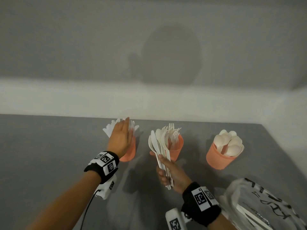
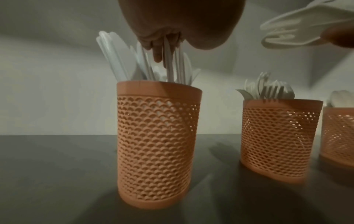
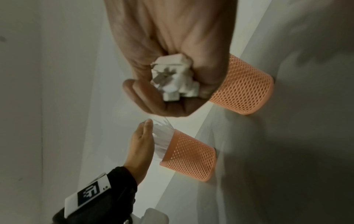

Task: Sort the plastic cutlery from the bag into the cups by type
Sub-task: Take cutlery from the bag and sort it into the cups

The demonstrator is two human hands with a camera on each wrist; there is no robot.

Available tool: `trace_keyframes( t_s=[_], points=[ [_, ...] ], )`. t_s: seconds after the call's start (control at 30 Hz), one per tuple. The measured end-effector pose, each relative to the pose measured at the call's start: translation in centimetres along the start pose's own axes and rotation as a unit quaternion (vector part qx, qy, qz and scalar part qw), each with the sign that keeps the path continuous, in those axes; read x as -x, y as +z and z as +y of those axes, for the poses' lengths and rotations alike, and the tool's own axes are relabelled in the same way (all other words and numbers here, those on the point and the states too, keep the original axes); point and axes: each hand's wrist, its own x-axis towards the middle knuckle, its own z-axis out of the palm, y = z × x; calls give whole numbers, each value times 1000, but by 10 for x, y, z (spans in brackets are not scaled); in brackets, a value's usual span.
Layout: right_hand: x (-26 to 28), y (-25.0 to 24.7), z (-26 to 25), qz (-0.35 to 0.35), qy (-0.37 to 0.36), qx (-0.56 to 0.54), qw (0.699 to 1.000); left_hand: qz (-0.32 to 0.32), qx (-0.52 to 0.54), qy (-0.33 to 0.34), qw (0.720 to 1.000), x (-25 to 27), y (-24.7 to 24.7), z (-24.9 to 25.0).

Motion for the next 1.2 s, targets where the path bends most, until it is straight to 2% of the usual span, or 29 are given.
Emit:
trace_keyframes(
  t_s=[0.07,0.17,0.27,0.37,0.53,0.63,0.73,0.87,0.97,1.1,1.2],
  points=[
    [0,-1,1,-5,1,-4,1000,-10,-71,4,997,1,2,0],
    [1,-3,2,-4,1,-10,1000,27,-87,-1,996,2,-1,9],
    [4,-5,2,-11,-8,-17,1000,79,-19,17,997,4,-11,28],
    [5,-6,2,-8,-17,-25,1000,83,106,9,991,6,-16,41],
    [8,-6,3,-8,-32,-32,999,98,150,-21,984,13,-26,51],
    [11,-6,4,-16,-34,-14,999,49,232,-27,971,23,-25,65],
    [11,-3,7,-23,-33,6,999,-4,242,-42,969,32,-13,78],
    [14,-2,10,-26,-35,23,999,18,258,-92,962,33,-4,82],
    [15,-3,11,-29,-36,26,999,-4,234,-102,967,31,-4,82],
    [13,-4,13,-14,-25,-13,1000,3,257,-101,961,30,-13,85],
    [13,-5,13,10,-17,-25,999,-6,324,-107,940,22,-35,87]
  ],
)
